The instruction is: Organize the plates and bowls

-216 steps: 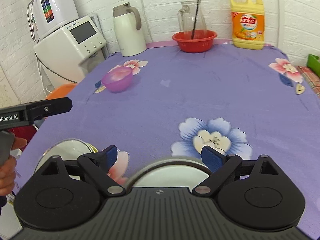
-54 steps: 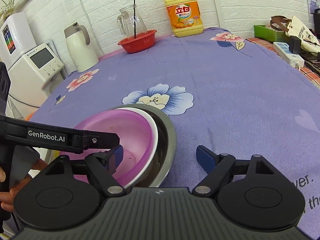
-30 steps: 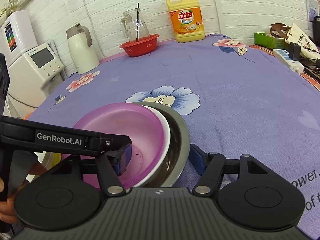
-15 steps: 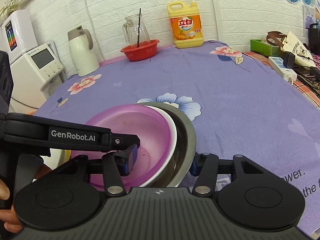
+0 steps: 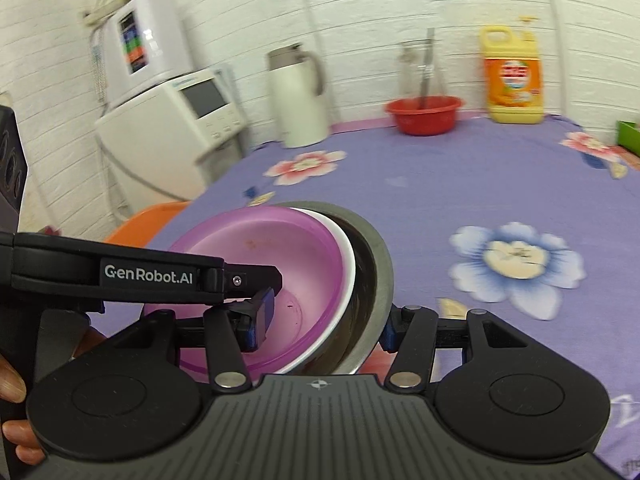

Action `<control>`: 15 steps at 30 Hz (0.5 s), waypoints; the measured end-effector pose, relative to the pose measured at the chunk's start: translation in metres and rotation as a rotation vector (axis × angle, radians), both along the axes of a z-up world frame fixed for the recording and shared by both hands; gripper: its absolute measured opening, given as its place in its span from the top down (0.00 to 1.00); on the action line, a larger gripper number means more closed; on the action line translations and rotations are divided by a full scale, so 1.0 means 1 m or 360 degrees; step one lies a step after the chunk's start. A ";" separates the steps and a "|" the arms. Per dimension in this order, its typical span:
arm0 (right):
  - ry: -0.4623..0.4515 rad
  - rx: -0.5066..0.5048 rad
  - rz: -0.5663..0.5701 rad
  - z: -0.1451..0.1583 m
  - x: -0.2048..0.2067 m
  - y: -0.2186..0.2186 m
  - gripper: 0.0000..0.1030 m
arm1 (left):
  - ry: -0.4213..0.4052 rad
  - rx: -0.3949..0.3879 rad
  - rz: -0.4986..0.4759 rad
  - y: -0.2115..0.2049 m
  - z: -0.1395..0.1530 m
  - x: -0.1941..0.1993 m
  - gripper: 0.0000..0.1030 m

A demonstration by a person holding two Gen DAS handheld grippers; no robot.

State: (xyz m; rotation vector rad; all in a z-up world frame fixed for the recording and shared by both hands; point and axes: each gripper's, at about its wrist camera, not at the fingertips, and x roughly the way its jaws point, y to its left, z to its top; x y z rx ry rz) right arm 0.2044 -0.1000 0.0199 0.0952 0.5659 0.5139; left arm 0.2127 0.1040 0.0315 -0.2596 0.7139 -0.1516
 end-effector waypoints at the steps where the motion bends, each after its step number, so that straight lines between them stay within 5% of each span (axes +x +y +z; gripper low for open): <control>1: 0.0012 -0.0004 0.0029 -0.001 -0.001 0.008 0.13 | 0.0010 -0.0005 0.0028 0.009 -0.003 -0.004 0.59; 15: 0.0116 -0.0146 0.0093 -0.020 -0.005 0.043 0.00 | 0.0046 -0.0139 0.0017 0.031 -0.034 -0.005 0.59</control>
